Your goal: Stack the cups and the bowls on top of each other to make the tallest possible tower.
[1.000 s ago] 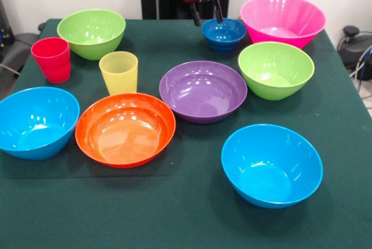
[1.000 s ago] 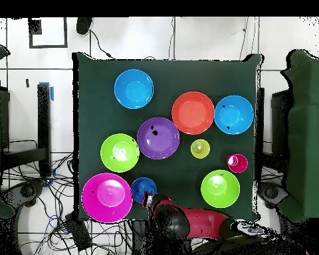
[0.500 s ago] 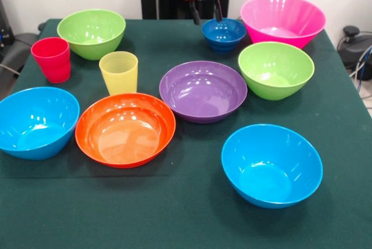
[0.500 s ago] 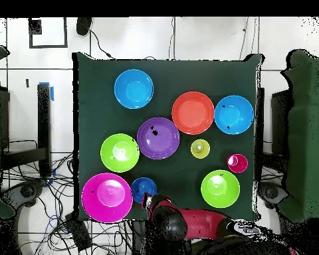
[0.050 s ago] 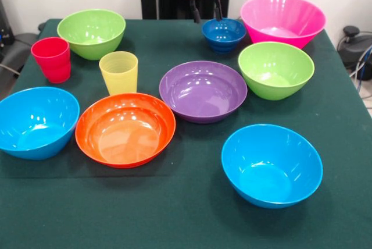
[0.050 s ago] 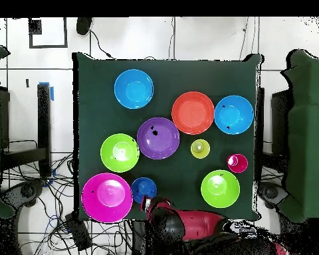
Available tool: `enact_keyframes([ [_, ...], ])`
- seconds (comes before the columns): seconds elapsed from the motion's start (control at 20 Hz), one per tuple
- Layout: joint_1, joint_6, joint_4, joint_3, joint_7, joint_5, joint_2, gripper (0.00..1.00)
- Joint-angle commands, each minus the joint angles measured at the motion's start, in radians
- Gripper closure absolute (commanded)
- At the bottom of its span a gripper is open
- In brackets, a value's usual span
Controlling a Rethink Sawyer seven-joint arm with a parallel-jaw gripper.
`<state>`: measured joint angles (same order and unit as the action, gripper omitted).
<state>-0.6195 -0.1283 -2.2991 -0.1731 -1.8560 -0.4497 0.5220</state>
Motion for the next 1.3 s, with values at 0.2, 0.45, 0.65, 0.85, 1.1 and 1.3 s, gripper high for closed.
enact_keyframes([
  [0.2, 0.053, 0.022, 0.138, 0.008, -0.121, 0.035, -0.061, 0.0],
  [0.45, 0.052, 0.03, 0.138, 0.005, -0.119, 0.039, -0.052, 0.0],
  [0.65, 0.062, -0.002, 0.135, 0.019, -0.137, 0.048, -0.05, 0.0],
  [0.85, 0.092, -0.07, 0.128, 0.056, -0.176, 0.074, -0.047, 0.0],
  [1.1, 0.101, -0.114, 0.107, 0.067, -0.218, 0.114, -0.026, 0.0],
  [1.3, 0.091, -0.117, 0.091, 0.05, -0.228, 0.126, -0.015, 0.0],
])
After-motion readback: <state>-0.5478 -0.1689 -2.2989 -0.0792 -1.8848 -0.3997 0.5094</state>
